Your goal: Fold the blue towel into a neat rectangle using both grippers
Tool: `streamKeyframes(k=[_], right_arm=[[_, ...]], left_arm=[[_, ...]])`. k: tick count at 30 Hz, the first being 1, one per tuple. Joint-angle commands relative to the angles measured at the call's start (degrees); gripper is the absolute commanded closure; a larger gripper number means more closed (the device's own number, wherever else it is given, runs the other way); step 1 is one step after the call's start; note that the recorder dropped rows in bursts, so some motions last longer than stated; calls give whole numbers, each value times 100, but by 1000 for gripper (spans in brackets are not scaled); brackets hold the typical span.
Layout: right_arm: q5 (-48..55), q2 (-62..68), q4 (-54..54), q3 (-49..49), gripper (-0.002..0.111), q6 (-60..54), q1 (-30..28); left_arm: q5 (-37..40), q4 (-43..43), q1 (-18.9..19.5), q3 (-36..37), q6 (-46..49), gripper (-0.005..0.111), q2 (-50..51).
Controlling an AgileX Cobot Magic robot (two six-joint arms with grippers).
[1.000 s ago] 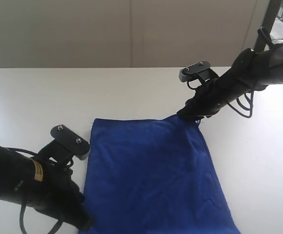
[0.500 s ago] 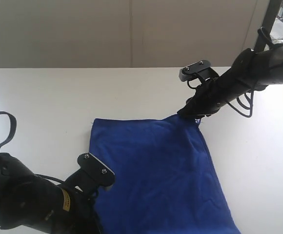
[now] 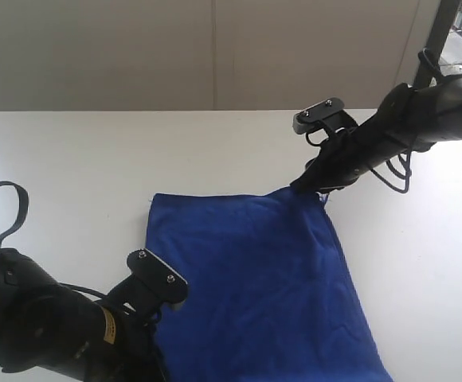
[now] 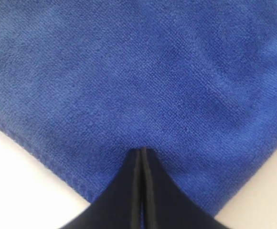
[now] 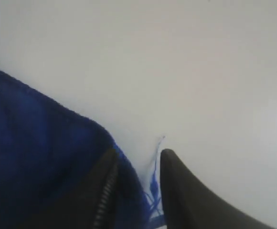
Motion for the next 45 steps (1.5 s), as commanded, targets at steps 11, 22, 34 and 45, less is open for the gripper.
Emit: streamKeyframes(k=[11, 22, 34, 45], right_arm=[[18, 235, -15, -24, 82, -232, -17], [39, 13, -301, -94, 108, -232, -17], [114, -24, -1010, -94, 108, -221, -17], [14, -82, -971, -94, 66, -58, -17]], left_arm=[[253, -59, -41, 63, -53, 107, 133], [253, -59, -41, 63, -53, 107, 133], [253, -59, -41, 63, -53, 107, 133], [253, -59, -41, 63, -53, 107, 133]])
